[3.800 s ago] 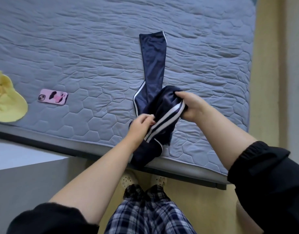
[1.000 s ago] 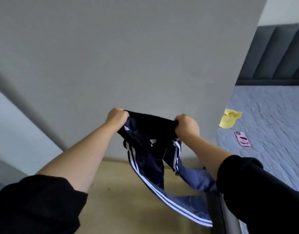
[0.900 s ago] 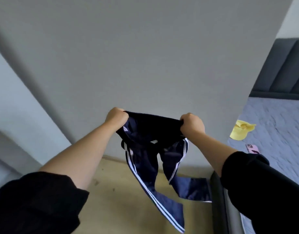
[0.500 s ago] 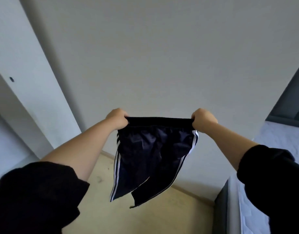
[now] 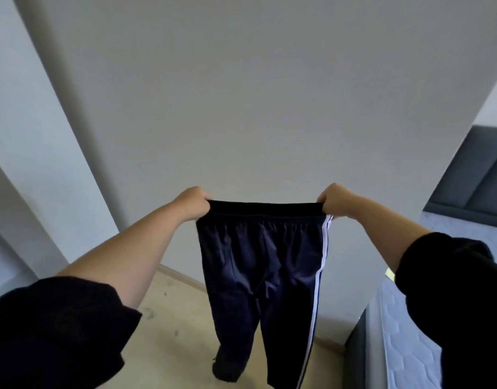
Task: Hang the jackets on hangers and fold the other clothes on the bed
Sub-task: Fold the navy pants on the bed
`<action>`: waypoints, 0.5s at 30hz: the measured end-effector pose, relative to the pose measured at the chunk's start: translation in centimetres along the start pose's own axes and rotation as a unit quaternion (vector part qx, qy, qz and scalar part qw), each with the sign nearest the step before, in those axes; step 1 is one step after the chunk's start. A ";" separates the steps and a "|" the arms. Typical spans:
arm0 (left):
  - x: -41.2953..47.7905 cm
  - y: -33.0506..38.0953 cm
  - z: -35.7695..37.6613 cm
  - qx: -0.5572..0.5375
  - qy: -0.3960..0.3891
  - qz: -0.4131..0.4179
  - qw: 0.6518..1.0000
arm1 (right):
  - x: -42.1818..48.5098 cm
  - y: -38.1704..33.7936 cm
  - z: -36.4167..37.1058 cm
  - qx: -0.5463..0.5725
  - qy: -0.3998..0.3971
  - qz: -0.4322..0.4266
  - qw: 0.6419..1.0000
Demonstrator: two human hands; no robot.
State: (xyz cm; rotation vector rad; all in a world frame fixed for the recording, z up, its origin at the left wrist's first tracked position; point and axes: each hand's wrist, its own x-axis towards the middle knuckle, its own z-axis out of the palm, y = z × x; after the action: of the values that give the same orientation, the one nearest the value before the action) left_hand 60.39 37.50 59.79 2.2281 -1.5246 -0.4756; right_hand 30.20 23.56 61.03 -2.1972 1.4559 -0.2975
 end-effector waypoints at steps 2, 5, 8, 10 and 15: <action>-0.1 0.4 -0.2 -0.036 -0.043 0.007 0.998 | -0.1 0.0 -0.5 0.045 -0.028 0.002 0.999; -0.5 0.8 -0.6 -0.177 -0.090 -0.017 0.980 | -0.1 0.5 -2.1 0.120 -0.074 0.001 0.990; -1.5 1.0 -1.4 -0.323 -0.184 -0.016 0.928 | -0.1 1.8 -3.6 0.213 -0.169 0.027 0.962; -1.8 1.4 -1.8 -0.384 -0.233 -0.010 0.894 | 0.0 2.3 -4.2 0.276 -0.191 0.046 0.941; -1.8 1.6 -2.0 -0.432 -0.285 0.043 0.854 | -0.2 3.2 -4.4 0.401 -0.223 0.045 0.887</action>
State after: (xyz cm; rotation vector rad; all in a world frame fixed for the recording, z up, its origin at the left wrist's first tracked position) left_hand 59.49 38.98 62.43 1.3431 -1.2423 -1.5413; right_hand 25.65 21.54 63.20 -1.3943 0.9307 -0.2720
